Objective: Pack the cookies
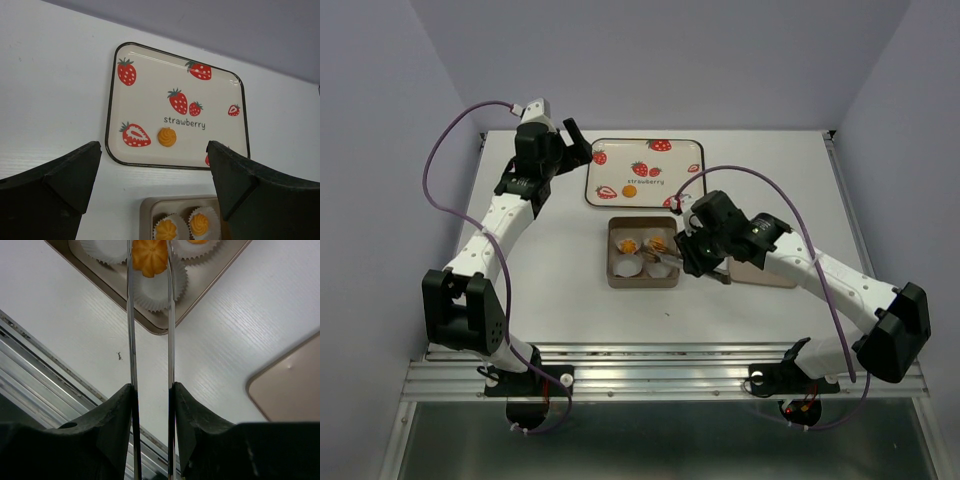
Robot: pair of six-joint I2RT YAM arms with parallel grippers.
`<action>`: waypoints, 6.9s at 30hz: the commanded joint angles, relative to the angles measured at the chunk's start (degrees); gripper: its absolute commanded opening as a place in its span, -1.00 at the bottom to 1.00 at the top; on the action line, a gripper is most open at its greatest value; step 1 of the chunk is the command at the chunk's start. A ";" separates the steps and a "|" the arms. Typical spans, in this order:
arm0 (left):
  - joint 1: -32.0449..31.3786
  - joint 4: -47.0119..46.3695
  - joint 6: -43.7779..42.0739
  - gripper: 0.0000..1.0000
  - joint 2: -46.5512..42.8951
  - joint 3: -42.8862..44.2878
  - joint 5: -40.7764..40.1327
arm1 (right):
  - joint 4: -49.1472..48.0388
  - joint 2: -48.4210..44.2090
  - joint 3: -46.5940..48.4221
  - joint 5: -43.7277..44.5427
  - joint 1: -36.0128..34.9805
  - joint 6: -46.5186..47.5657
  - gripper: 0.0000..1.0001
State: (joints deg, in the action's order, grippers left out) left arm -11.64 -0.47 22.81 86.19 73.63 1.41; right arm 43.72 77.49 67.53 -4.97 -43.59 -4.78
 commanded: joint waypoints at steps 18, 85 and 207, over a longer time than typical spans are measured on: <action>-0.75 -1.90 -1.10 0.98 -3.31 -0.68 -0.79 | 1.89 2.22 2.26 1.89 -1.14 2.49 -0.24; -0.84 -1.99 -2.33 0.98 -4.63 -0.50 -4.57 | -15.60 14.95 23.23 10.51 4.04 3.81 -0.07; -0.31 -3.31 -0.39 0.98 -5.51 -2.61 -5.72 | -11.57 10.06 14.92 -6.10 3.26 9.61 -0.25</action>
State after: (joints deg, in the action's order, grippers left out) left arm -12.25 -0.86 22.44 83.07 71.07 -5.15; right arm 34.11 92.20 84.90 -6.22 -38.46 3.46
